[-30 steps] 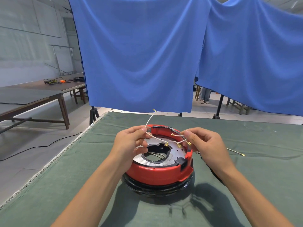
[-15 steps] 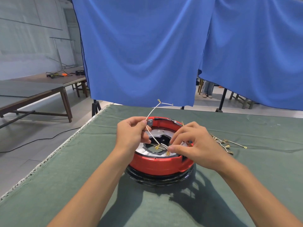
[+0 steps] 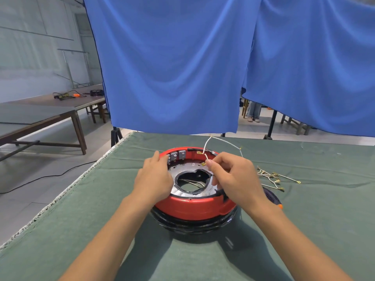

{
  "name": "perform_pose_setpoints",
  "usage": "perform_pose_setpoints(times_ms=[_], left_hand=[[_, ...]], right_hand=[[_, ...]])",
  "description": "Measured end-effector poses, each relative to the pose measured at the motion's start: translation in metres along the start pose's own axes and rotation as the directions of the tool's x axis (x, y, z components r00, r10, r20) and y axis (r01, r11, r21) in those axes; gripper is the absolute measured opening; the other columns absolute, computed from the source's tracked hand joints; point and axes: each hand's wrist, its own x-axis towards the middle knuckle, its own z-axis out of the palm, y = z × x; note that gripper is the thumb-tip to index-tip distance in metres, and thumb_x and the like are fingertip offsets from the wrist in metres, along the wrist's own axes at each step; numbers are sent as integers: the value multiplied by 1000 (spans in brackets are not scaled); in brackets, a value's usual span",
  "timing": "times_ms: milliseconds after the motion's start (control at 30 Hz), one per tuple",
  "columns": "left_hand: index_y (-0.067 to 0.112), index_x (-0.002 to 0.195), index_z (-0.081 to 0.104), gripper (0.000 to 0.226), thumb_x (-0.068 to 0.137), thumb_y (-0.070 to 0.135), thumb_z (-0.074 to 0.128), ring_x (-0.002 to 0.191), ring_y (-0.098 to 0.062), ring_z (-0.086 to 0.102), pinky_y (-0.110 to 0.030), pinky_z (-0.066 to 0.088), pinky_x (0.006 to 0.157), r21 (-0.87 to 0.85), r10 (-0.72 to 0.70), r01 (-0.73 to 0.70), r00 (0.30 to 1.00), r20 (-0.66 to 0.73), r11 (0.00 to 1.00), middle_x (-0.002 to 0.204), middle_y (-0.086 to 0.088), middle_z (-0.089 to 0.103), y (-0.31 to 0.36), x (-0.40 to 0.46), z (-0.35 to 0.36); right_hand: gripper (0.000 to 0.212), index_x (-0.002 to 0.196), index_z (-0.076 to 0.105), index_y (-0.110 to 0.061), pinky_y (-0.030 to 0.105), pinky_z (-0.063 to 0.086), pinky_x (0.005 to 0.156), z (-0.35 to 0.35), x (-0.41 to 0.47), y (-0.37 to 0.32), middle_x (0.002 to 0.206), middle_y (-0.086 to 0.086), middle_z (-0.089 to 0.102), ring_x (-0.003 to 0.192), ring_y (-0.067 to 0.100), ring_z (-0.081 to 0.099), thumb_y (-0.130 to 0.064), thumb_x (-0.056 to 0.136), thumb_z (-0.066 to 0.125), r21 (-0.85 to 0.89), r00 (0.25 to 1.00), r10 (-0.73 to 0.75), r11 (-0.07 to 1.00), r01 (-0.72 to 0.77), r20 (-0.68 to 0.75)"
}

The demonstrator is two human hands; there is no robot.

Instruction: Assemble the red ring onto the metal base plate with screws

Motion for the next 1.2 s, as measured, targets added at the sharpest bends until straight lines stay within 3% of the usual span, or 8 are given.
perform_pose_setpoints(times_ms=[133,500,633,767,900,1000,1100,1200], left_hand=[[15,142,31,51,92,21,40,137,-33,20,-43,33,103,280,-21,-8,995,99,960,155,-18,16,10,-12,-5],[13,102,52,17,95,26,41,107,-26,46,-30,34,71,393,36,35,985,-171,919,112,-8,53,19,-21,-10],[17,91,52,14,93,24,41,101,-23,51,-31,35,66,209,34,29,956,-291,978,105,-3,58,19,-19,-13],[25,119,60,32,88,15,56,92,-16,59,-32,46,69,-86,216,-279,875,-434,956,102,7,61,10,-12,-15],[30,116,68,33,85,20,69,98,-14,59,-31,52,62,43,560,-597,722,-406,801,118,6,61,13,-11,-12],[22,94,78,22,87,31,59,88,-20,65,-31,54,55,104,634,-678,607,-480,728,101,4,71,16,-12,-10],[16,88,78,19,88,25,61,74,-21,67,-34,54,56,86,616,-699,557,-556,710,83,4,74,15,-11,-11],[15,88,77,11,87,12,66,64,-14,68,-33,55,57,-333,313,-631,691,-652,701,72,3,73,17,-13,-17]], right_hand=[[27,67,58,-20,44,52,66,13,5,-7,54,-4,65,55,15,62,-28,93,57,86,997,68,994,-65,-32],[19,83,54,-19,40,47,70,23,7,-8,68,-2,65,73,21,59,-30,97,47,-186,992,47,982,-24,120],[17,80,55,-20,39,49,68,24,9,-8,61,-5,64,66,13,60,-26,95,52,-92,988,61,995,-48,144],[18,76,57,-20,38,51,67,21,9,-8,58,-4,65,61,13,61,-23,94,56,-2,991,65,998,-65,119],[17,74,64,-19,33,48,63,9,13,-13,52,-6,61,55,13,58,-20,90,61,33,986,26,999,-32,166],[23,68,65,-22,30,44,56,-4,14,-19,49,-8,59,49,6,52,-23,90,61,50,978,-4,999,-6,207],[26,70,64,-28,25,44,63,-12,13,-23,61,-12,64,64,3,55,-39,92,55,51,998,-53,997,51,42],[28,98,63,-31,17,39,85,-20,14,-29,96,-22,61,103,4,53,-53,91,48,49,985,-60,996,69,-164]])
